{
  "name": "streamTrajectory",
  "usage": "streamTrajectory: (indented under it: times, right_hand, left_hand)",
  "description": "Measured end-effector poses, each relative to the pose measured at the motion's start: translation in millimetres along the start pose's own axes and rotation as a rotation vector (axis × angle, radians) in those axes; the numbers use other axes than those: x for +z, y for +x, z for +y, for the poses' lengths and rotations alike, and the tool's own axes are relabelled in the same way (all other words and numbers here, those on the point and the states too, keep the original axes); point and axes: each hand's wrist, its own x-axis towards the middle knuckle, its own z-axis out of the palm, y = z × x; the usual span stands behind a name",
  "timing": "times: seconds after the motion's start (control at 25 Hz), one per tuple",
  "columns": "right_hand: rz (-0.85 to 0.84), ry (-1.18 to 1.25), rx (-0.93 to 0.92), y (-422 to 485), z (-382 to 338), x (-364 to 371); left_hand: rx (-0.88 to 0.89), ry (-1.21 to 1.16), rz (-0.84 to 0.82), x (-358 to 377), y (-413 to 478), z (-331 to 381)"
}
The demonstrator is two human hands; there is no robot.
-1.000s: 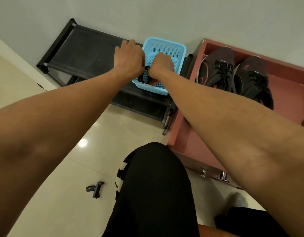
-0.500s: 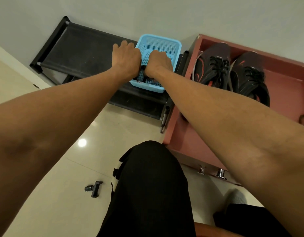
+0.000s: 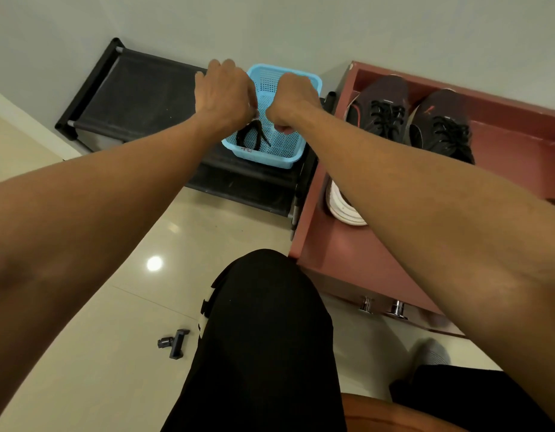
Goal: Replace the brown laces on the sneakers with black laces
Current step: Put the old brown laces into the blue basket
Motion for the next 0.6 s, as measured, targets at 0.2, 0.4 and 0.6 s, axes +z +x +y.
streamTrajectory:
  times: [0.2, 0.4, 0.6]
  right_hand:
    - [0.191, 0.100, -0.157, -37, 26, -69]
    - [0.294, 0.272, -0.246, -122, 107, -135]
    - [0.363, 0.263, -0.140, -187, 181, -173]
  left_hand:
    - [0.131, -0.378, 0.159, -42, -15, 34]
    - [0.320, -0.632, 0.167, -75, -61, 115]
    - [0.418, -0.650, 0.165, -88, -98, 189]
